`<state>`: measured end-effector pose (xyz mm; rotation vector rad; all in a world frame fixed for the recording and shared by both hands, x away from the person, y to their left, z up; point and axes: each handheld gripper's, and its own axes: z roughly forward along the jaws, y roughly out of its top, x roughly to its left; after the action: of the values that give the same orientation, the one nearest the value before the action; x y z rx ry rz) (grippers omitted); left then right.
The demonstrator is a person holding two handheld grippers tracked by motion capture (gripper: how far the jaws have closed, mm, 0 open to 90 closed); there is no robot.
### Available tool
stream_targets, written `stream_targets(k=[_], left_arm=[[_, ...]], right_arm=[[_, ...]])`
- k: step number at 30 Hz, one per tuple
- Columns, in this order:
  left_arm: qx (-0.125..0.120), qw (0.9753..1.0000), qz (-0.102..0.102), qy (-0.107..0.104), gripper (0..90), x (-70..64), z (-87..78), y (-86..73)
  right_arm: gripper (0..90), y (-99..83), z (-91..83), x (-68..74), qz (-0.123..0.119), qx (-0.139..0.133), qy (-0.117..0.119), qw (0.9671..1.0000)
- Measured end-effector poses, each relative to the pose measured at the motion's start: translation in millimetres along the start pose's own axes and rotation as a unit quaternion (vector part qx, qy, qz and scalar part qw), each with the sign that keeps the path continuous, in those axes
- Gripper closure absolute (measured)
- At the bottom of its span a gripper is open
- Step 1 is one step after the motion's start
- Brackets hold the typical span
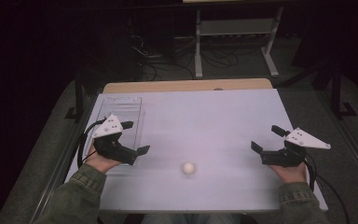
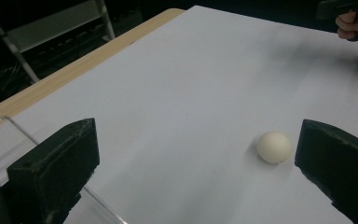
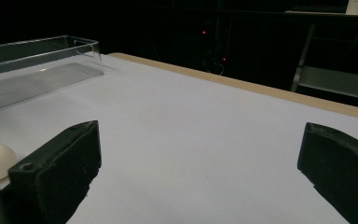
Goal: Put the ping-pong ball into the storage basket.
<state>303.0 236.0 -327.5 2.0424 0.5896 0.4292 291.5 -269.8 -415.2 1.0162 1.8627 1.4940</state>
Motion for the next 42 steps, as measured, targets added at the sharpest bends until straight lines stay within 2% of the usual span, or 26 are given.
stream_targets(k=[9,17,24,25,31,42], left_arm=[[0.013,0.9994,0.027,-0.017,0.0,-9.0,9.9,12.3],[0.022,0.9985,0.038,-0.033,0.0,-14.9,20.4,22.6],[0.038,0.9959,0.057,-0.059,0.0,-21.9,34.9,34.8],[0.041,0.9952,0.059,-0.066,0.0,-23.8,38.9,38.1],[0.062,0.9918,0.078,-0.080,0.0,-28.1,50.4,43.2],[0.082,0.9878,0.080,-0.106,0.0,-30.9,70.4,46.4]], right_arm=[[0.0,0.4,-0.9,-0.3,0.001,-0.002,0.000,1.0000],[0.0,0.9,-2.6,-1.3,0.008,-0.006,0.000,0.9999],[0.0,0.4,-1.6,-0.8,0.007,0.000,0.003,1.0000],[0.0,0.5,-1.3,-0.4,0.005,0.001,0.006,1.0000],[0.0,0.6,-1.8,-0.3,0.007,0.000,0.007,1.0000],[0.0,0.1,-1.1,0.0,0.008,0.004,0.015,0.9999]])
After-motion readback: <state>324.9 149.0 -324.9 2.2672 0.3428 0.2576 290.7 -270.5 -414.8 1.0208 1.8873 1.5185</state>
